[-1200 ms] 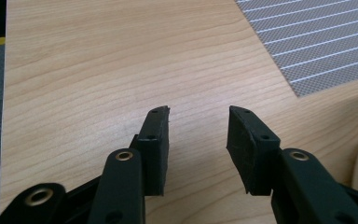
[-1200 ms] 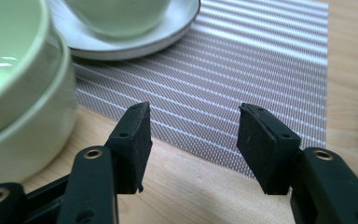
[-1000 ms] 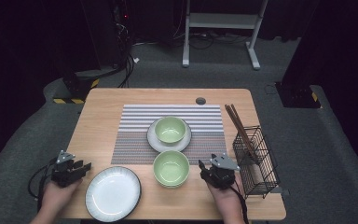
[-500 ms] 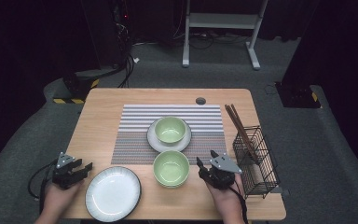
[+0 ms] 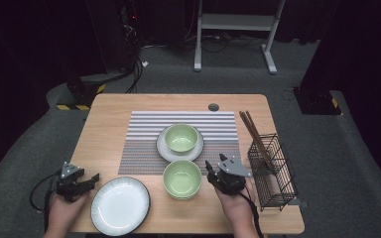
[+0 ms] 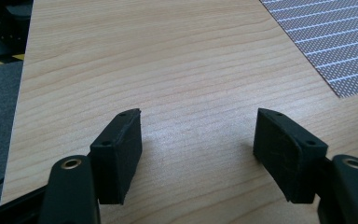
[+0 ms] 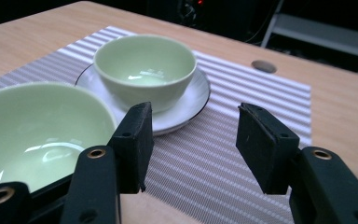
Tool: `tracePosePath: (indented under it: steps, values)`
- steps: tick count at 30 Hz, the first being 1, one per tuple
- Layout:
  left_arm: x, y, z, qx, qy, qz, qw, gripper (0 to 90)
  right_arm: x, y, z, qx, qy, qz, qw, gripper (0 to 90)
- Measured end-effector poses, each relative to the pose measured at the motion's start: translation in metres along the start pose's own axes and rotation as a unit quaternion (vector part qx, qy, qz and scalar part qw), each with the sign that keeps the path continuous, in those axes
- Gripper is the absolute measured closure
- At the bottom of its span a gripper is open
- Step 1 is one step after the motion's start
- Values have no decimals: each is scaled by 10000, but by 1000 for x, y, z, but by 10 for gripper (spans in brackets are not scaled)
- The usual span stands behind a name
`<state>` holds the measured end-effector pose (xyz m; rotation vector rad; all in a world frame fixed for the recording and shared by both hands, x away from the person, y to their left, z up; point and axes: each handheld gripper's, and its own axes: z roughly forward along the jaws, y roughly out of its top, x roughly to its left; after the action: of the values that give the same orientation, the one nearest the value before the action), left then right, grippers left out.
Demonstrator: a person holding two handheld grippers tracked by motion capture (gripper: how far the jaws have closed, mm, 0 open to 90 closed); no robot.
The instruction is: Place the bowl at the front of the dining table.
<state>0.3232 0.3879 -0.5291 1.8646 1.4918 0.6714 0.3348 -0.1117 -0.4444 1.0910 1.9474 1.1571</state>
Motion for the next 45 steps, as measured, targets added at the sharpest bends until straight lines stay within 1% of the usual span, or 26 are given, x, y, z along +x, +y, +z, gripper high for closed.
tracePosePath:
  steps: [2, 5, 6, 7, 9, 12, 17, 19, 25, 29, 33, 37, 39, 45]
  values:
    - [0, 0, 0, -9, -37, -33, 10000, 330, -1, 4, -1, -79, -66, 18, 9999, 464]
    - [3, -1, -1, -33, -147, -99, 9998, 332, -5, 8, -2, -128, -65, 130, 9998, 462]
    - [3, -1, -1, -38, -144, -91, 9998, 337, -6, 9, -3, -166, -74, 163, 9997, 464]
    - [3, -1, -1, -39, -143, -77, 9999, 337, -6, 10, -4, -209, -86, 148, 9996, 468]
    - [2, -1, -1, -36, -125, -53, 9999, 337, -8, 12, -6, -175, -70, 71, 9998, 465]
    - [-1, -1, 0, -16, -42, 35, 10000, 340, -9, 12, -12, -264, -54, 90, 9996, 464]
    - [-1, -1, -1, -12, -66, 38, 10000, 345, -11, 10, -19, -257, -69, 132, 9996, 459]
    - [-1, -1, 0, -3, -92, 56, 9999, 326, -11, 10, -23, -286, -63, 156, 9994, 457]
    - [-2, -1, -1, 16, -112, 83, 9999, 312, -6, 13, -33, -325, -99, 54, 9994, 470]
    - [-2, -1, -1, 16, -108, 86, 9999, 313, -6, 15, -38, -301, -133, 87, 9994, 480]
    - [-2, -1, -1, 15, -106, 90, 9999, 313, -9, 16, -42, -328, -233, 114, 9991, 485]
    - [-2, -1, -1, 4, -108, 85, 9999, 318, -13, 15, -45, -374, -294, 202, 9987, 499]
    - [-2, -2, -1, -1, -109, 76, 9999, 319, -15, 15, -48, -380, -354, 179, 9985, 501]
    - [-2, -2, -2, -1, -100, 75, 9999, 322, -25, 13, -55, -408, -530, 355, 9971, 506]
